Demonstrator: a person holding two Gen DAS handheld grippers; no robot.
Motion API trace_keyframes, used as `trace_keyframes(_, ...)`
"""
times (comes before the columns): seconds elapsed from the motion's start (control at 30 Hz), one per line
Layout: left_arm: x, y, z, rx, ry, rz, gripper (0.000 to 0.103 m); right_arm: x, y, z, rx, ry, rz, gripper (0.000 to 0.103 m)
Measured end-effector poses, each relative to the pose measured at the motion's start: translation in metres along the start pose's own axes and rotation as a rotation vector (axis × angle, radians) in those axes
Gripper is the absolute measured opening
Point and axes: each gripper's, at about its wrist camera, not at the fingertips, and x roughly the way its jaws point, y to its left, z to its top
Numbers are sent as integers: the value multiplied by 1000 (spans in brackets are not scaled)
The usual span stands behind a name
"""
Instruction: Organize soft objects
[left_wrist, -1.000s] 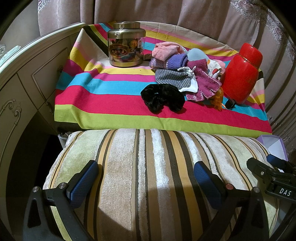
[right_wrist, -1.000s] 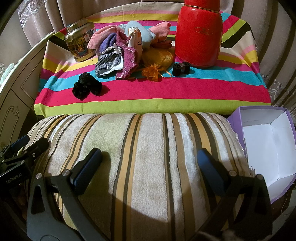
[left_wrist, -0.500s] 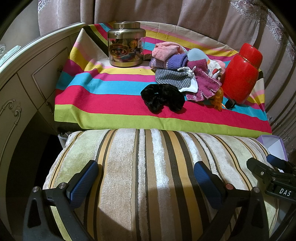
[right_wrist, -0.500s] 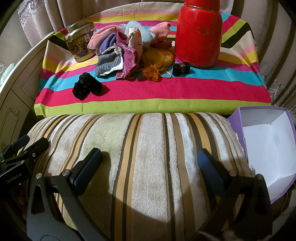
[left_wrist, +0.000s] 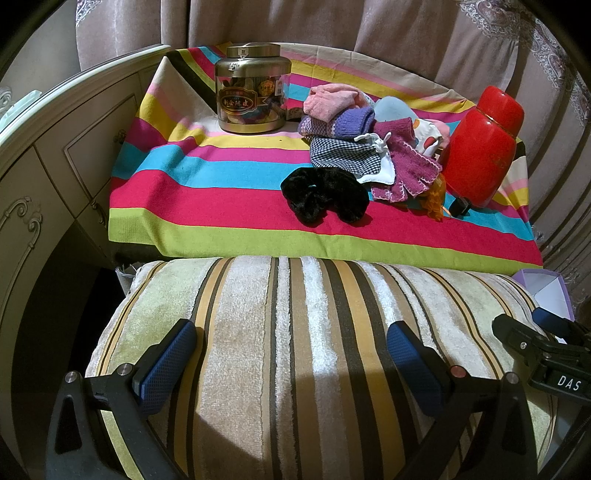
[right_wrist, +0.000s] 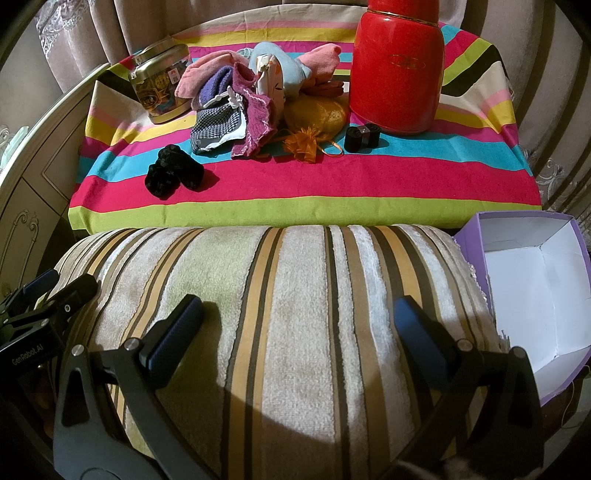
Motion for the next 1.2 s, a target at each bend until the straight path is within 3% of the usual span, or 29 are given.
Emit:
trace_keyframes(0.53,2,0,-1,-1,3,3,103,-2,0,-2,1,-10,1,103)
trace_keyframes(0.9,6,2,6,-32,59,-2,103,-3,-2,-5,8,-27,13,103)
trace_keyframes(1.03,13,5,23,-68,66,-23,103,-2,-4,-2,14,-19,28,103)
trace_keyframes(1.2,34,8,57,-135,71,-111,101,6,-5,8,3,25,44,103)
